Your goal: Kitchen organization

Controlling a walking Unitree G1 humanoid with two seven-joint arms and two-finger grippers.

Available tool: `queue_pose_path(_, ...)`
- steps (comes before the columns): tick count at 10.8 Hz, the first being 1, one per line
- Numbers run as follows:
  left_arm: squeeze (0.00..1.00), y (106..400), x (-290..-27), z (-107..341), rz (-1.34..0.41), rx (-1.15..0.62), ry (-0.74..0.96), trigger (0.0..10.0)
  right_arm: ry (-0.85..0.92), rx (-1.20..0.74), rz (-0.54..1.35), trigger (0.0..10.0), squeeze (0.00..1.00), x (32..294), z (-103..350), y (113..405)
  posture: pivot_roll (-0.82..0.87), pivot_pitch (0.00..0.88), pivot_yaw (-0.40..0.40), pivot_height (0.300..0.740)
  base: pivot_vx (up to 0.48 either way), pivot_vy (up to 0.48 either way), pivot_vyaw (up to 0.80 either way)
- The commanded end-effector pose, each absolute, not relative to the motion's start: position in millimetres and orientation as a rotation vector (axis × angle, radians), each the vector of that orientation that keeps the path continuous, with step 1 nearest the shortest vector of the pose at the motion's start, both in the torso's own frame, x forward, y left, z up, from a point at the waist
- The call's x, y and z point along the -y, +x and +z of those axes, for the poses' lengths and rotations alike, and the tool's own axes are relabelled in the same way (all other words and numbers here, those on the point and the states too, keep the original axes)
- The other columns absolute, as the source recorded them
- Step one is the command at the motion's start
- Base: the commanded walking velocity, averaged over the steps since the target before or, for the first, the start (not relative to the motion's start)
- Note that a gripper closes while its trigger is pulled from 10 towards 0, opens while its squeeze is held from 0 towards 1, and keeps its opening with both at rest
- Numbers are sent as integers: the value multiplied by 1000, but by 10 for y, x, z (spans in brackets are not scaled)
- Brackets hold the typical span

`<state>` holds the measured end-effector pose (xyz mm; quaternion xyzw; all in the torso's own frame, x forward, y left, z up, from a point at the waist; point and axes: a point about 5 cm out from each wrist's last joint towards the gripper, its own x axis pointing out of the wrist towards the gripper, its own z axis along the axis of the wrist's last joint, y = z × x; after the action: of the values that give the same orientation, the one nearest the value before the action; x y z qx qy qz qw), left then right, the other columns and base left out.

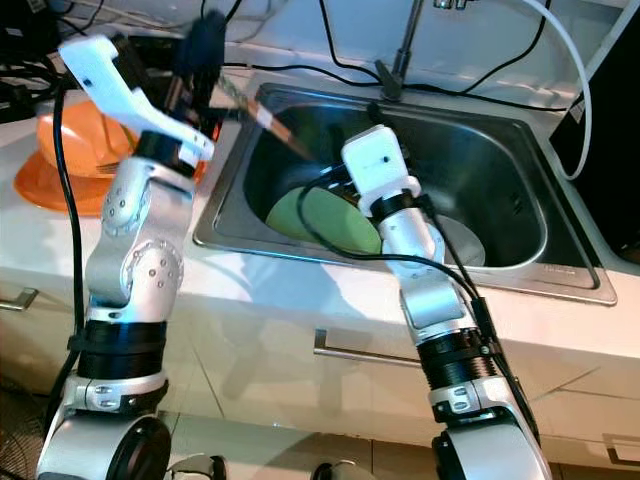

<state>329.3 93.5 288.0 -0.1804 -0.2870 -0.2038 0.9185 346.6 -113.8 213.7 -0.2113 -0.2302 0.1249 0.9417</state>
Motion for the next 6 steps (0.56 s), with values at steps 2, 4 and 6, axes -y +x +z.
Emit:
queue_pose_path(2,0,3258,-909,2880,-459,587,-350,10000,-423,486,274,10000,1000,1096,2143,3441,-16,50,-48,740,0,0,0)
queue_pose_path(4,0,3284,-869,2875,-480,573,-348,10000,-395,466,331,10000,600,1076,2126,3418,-25,66,-41,740,0,0,0)
queue_pose_path(6,0,3280,-823,2887,-508,580,-337,10000,-389,432,421,10000,0,1036,2047,3367,-26,74,-40,740,0,0,0)
